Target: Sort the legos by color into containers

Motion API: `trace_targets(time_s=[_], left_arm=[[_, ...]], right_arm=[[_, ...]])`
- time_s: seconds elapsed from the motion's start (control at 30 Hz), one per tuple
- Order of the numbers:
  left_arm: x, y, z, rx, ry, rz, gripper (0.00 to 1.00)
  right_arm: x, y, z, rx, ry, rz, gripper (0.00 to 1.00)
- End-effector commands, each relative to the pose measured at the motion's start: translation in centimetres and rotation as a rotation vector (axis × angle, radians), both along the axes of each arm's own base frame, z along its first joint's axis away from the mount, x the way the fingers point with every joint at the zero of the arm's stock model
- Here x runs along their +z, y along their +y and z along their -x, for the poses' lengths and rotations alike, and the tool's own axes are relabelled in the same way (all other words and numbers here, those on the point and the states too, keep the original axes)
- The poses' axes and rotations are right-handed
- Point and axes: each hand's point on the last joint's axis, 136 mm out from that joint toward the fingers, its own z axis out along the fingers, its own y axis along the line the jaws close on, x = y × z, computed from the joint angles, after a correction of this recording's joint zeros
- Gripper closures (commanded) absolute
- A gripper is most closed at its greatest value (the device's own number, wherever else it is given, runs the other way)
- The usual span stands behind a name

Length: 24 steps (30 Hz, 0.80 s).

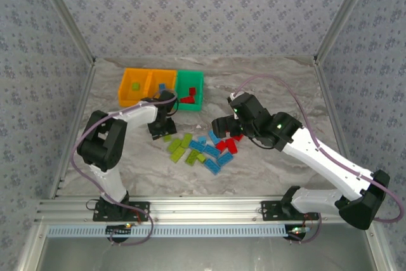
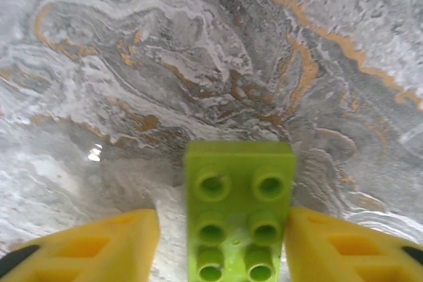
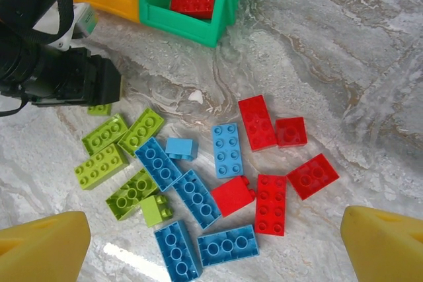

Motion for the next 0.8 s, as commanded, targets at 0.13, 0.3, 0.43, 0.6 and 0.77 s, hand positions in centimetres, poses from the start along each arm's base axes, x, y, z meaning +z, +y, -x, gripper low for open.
trace_targets(time_s=[0.13,0.3,0.43,0.6,0.77], left_arm=[[-0.7,1.9,1.2,-0.015,0.028,-0.079,0.63],[4.8,2.7,0.1,0.010,-0.116,-0.022,0.68],[11.2,4.6,-2.7,0.060,-0.313,0.014,0.68],[16.3,9.1,-8.5,0.188,-0.458,-0.005,0.68],[15.2,12.7,-14.9,0.265,-0.404,-0.015,0.67]], right_arm=[[0.6,-0.9,0.1,-0.050,-0.014,0.004,0.00],[2.2,3.2,2.3,0.156,-0.026,-0.086,0.00],[3.4,6.4,4.1,0.287,-0.056,-0.157,0.00],[4.0,7.1,3.4,0.259,-0.098,-0.171,0.00],[3.8,6.4,3.7,0.229,-0.095,-0.140,0.00]])
